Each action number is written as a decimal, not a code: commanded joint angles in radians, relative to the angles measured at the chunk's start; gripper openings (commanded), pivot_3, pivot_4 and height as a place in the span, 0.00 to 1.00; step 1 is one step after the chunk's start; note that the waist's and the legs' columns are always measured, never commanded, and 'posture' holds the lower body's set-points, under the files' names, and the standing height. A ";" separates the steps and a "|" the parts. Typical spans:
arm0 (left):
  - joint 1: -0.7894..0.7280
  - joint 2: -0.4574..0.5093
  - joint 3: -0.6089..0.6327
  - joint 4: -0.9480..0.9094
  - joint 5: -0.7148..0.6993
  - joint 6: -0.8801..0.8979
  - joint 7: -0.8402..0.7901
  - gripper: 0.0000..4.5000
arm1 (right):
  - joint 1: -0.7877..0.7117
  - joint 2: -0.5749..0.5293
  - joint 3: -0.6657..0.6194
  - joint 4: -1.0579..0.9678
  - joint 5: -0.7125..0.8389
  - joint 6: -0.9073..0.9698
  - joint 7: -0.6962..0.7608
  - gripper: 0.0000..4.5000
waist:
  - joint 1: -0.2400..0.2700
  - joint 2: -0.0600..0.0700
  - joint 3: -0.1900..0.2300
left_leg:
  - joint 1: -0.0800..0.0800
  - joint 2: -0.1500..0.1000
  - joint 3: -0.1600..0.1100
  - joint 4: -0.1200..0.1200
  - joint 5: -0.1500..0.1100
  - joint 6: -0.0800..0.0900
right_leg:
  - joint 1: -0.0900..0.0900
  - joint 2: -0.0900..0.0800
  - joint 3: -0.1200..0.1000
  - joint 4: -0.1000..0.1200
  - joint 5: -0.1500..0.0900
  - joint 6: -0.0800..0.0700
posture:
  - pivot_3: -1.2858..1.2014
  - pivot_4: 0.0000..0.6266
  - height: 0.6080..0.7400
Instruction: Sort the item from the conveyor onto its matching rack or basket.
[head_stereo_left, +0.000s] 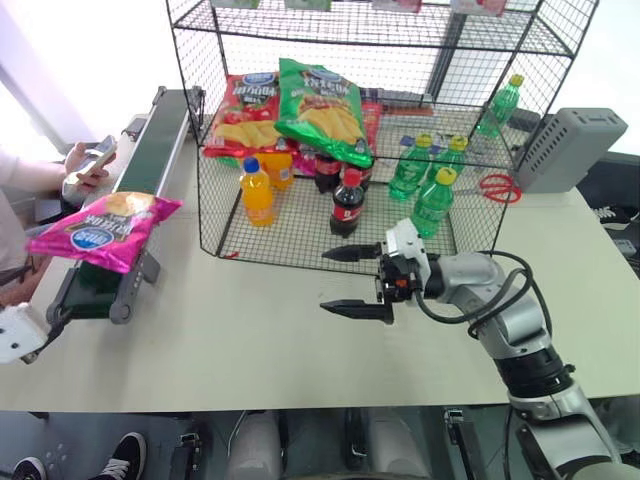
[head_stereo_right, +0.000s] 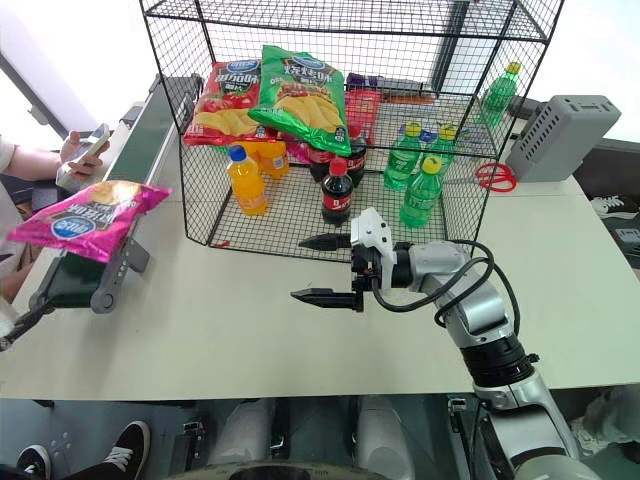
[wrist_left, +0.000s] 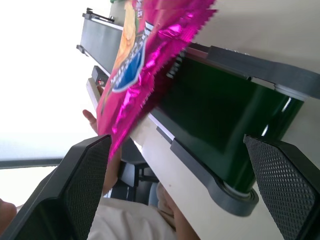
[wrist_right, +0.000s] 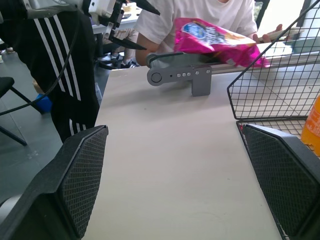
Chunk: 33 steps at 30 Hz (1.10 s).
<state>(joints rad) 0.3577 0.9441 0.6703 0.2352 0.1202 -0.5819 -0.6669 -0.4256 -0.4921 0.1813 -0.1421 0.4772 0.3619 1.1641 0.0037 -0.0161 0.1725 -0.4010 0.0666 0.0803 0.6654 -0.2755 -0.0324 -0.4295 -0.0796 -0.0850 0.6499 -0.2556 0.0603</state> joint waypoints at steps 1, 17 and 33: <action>-0.013 0.031 -0.027 0.039 0.008 -0.024 0.025 1.00 | 0.001 -0.010 -0.028 -0.022 -0.002 -0.022 -0.011 0.99 | -0.001 0.000 0.000 | 0.000 0.000 0.000 0.000 0.000 0.000 | 0.000 0.000 0.000 0.000 0.000 0.000 | 0.52 0.24 1.00; -0.079 0.037 -0.147 0.025 -0.111 0.025 -0.057 0.73 | -0.001 -0.014 -0.025 -0.035 -0.018 -0.039 -0.035 1.00 | -0.018 0.000 0.000 | 0.000 0.000 0.000 0.000 0.000 0.000 | -0.001 0.000 0.000 0.001 0.000 0.000 | 0.52 0.24 1.00; -0.127 -0.051 -0.002 -0.239 -0.668 0.420 -0.176 0.01 | -0.013 -0.003 -0.019 0.022 -0.073 -0.115 -0.041 1.00 | -0.018 0.000 0.000 | 0.000 0.000 0.000 0.000 0.000 0.000 | 0.000 0.000 0.000 0.001 0.000 0.000 | 0.52 0.24 1.00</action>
<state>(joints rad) 0.2246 0.8936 0.5895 0.0825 -0.3895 -0.2590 -0.8040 -0.4187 -0.4979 0.1790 -0.1133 0.4047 0.2742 1.1231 -0.0142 -0.0165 0.1723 -0.4011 0.0668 0.0799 0.6652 -0.2755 -0.0325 -0.4297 -0.0797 -0.0852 0.6512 -0.2554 0.0606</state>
